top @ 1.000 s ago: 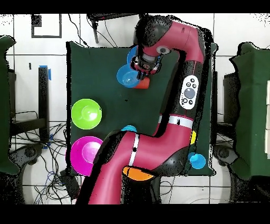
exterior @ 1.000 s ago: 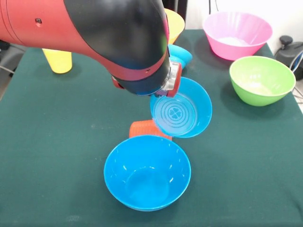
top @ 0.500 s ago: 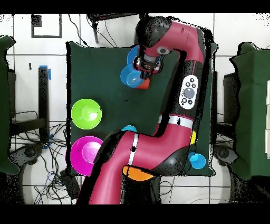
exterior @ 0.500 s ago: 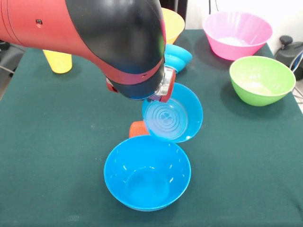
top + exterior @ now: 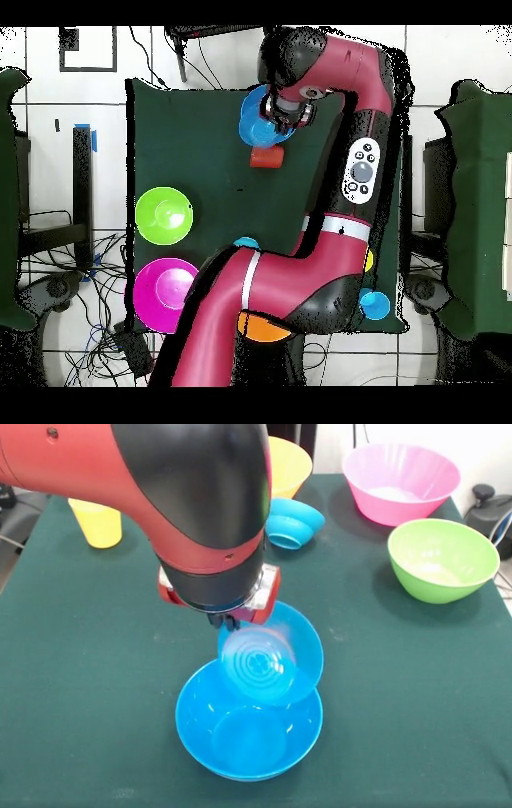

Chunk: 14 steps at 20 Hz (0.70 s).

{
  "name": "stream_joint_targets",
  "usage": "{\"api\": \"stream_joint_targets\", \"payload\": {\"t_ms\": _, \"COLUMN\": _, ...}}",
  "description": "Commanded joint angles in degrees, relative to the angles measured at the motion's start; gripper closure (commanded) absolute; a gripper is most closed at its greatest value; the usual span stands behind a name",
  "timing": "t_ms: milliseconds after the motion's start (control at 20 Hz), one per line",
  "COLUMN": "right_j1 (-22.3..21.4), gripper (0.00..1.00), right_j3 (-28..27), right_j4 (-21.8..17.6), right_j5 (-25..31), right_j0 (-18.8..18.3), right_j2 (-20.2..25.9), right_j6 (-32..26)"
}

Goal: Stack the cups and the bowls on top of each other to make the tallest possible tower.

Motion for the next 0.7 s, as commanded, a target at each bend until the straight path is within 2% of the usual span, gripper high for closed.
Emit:
{"api": "stream_joint_targets", "payload": {"t_ms": 50, "right_j1": 4.65, "gripper": 1.0, "right_j3": -1.19, "right_j4": 19.51, "right_j5": -6.43, "right_j0": -2.7, "right_j2": -22.42, "right_j6": -12.37}}
{"api": "stream_joint_targets", "payload": {"t_ms": 300, "right_j1": 7.61, "gripper": 1.0, "right_j3": -1.85, "right_j4": 54.44, "right_j5": -8.56, "right_j0": -9.06, "right_j2": -59.89, "right_j6": -17.84}}
{"api": "stream_joint_targets", "payload": {"t_ms": 400, "right_j1": 7.51, "gripper": 1.0, "right_j3": -1.43, "right_j4": 65.61, "right_j5": -8.64, "right_j0": -11.01, "right_j2": -71.81, "right_j6": -20.66}}
{"api": "stream_joint_targets", "payload": {"t_ms": 500, "right_j1": 7.27, "gripper": 1.0, "right_j3": -0.92, "right_j4": 74.7, "right_j5": -8.59, "right_j0": -12.45, "right_j2": -81.11, "right_j6": -22.7}}
{"api": "stream_joint_targets", "payload": {"t_ms": 700, "right_j1": 7.19, "gripper": 1.0, "right_j3": -0.22, "right_j4": 87.85, "right_j5": -7.74, "right_j0": -14.39, "right_j2": -93.36, "right_j6": -28.29}}
